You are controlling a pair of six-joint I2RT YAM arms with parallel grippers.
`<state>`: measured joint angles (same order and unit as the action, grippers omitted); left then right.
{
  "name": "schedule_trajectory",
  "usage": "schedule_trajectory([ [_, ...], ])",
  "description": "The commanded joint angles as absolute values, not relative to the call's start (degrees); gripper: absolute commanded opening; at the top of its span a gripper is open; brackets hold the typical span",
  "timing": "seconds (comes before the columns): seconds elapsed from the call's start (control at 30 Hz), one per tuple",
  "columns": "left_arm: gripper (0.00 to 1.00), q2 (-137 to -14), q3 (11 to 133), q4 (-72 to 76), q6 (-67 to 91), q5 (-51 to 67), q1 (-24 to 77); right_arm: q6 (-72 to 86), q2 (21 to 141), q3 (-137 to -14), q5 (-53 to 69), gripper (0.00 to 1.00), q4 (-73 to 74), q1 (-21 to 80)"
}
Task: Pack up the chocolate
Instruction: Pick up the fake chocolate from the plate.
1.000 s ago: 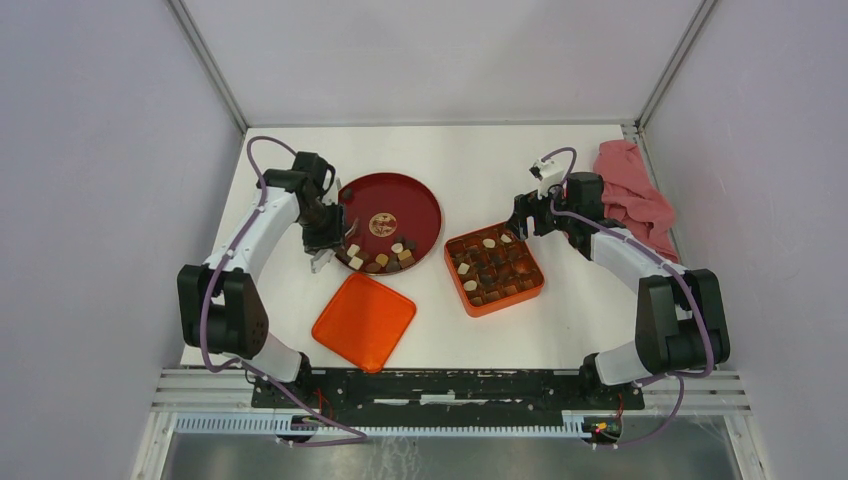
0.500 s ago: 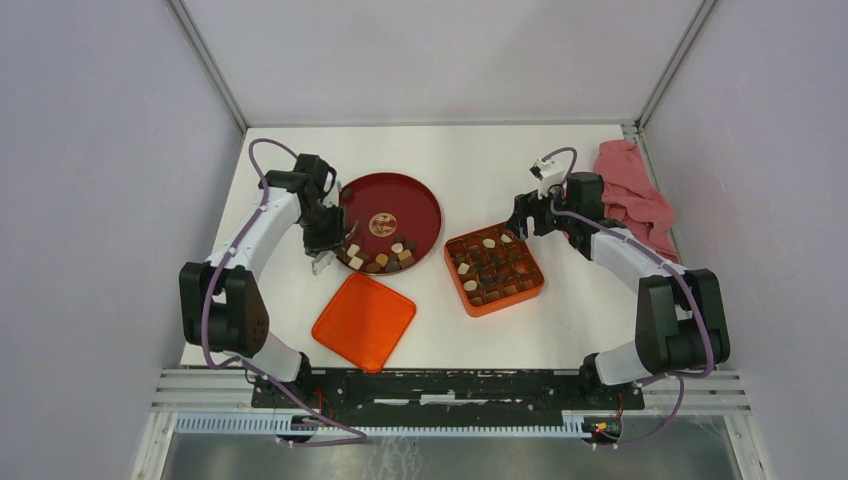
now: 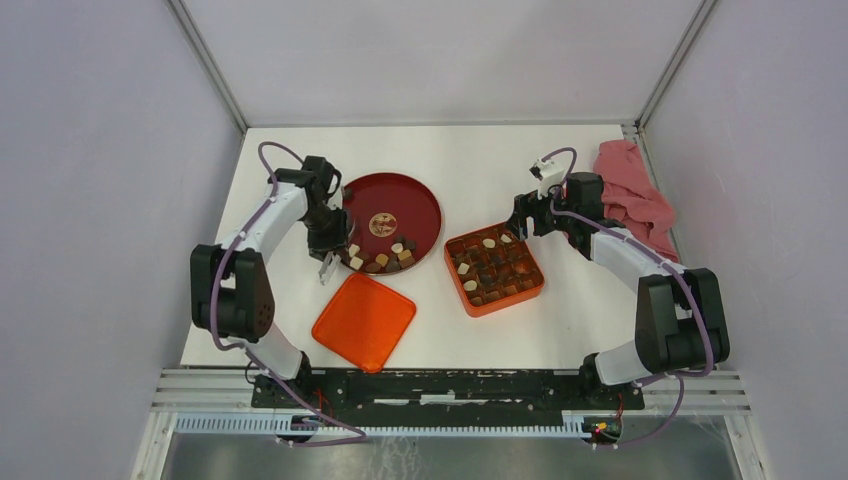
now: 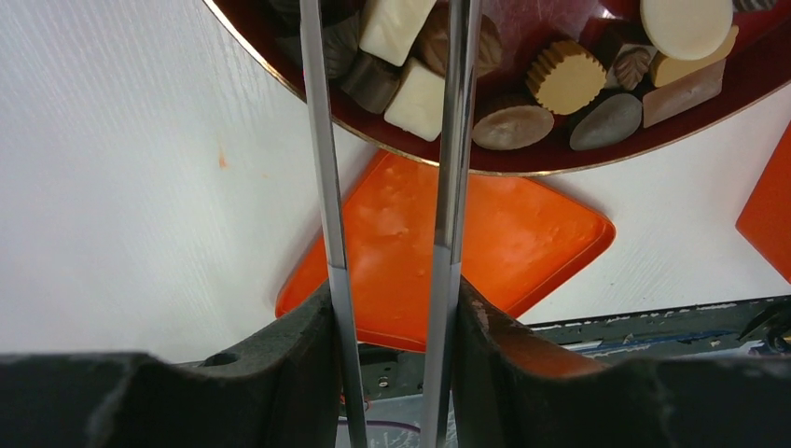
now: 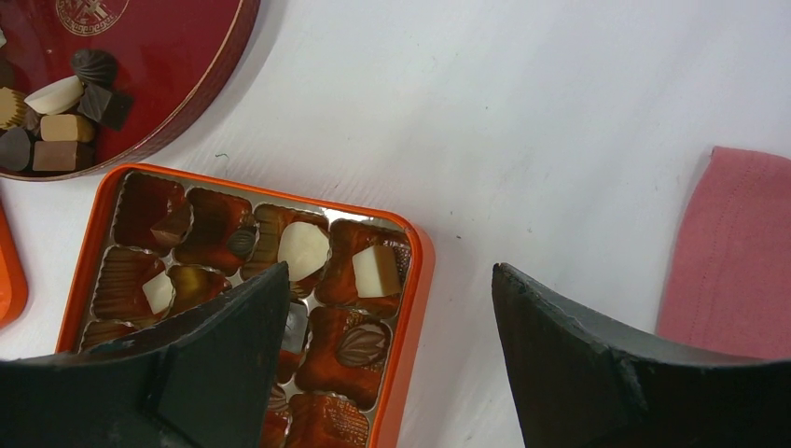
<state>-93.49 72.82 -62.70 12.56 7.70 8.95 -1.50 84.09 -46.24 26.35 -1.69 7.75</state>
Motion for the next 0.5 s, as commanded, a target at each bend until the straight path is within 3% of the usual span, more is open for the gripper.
schedule_trajectory([
  [0.0,0.46,-95.42,77.07,-61.83,13.04,8.73,8.79,-1.31,84.02,-46.87,27.16,0.85,-3.43,7.49],
  [0.27,0.40,-96.15,77.83,-63.57,11.76,10.41,9.24,-1.31,84.27,-47.11,27.08,0.85,-3.34,7.21],
  [0.47,0.45,-95.19,77.46,-65.75,10.60,7.76,9.23,-1.08,84.70,-47.28,27.33,0.85,-3.26,7.09],
])
